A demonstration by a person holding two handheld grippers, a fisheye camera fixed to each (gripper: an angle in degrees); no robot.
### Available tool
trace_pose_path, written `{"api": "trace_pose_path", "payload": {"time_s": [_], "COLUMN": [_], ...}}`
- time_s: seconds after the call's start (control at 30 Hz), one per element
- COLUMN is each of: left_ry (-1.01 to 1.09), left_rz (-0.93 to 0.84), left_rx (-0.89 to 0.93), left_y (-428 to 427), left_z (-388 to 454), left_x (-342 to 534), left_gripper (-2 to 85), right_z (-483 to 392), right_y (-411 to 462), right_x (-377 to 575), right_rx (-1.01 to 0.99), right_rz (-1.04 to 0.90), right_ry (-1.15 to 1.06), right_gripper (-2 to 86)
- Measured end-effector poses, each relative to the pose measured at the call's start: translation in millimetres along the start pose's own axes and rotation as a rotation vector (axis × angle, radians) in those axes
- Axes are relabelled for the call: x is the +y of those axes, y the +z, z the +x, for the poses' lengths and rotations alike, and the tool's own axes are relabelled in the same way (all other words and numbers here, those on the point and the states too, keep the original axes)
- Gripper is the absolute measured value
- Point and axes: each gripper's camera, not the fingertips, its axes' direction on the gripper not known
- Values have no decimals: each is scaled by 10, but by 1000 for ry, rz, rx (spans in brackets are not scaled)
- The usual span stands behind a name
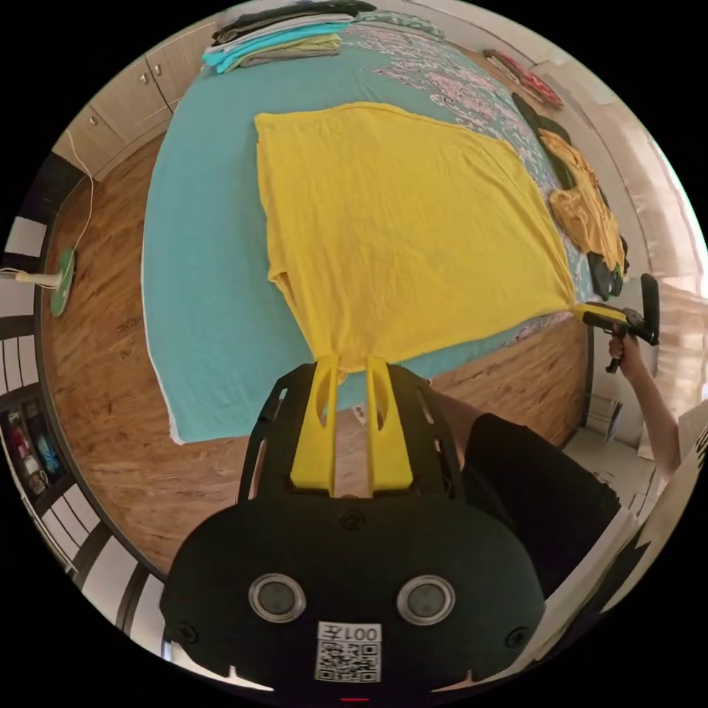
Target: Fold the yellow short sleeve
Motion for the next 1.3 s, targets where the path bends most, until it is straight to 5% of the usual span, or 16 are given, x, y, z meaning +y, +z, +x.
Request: {"api": "trace_pose_path", "payload": {"time_s": [0.5, 0.6, 0.83, 1.03, 1.3], "left_ry": [-12, -13, 38, -14, 25], "left_rz": [106, 107, 73, 105, 101], "left_rx": [125, 113, 158, 221, 204], "left_y": [-567, -671, -991, -1205, -1457], "left_z": [-793, -904, -1069, -1287, -1454], "left_x": [431, 486, 573, 594, 683], "left_gripper": [-9, -9, 4, 27, -7], "right_z": [-302, -92, -37, -231, -263], "right_y": [626, 789, 399, 656, 898], "right_x": [0, 127, 185, -103, -89], "right_rx": [476, 766, 231, 152, 294], "right_rz": [-117, -235, 1, -9, -60], "right_ry": [-211, -136, -45, -116, -98], "right_gripper": [-1, 1, 22, 52, 9]}}
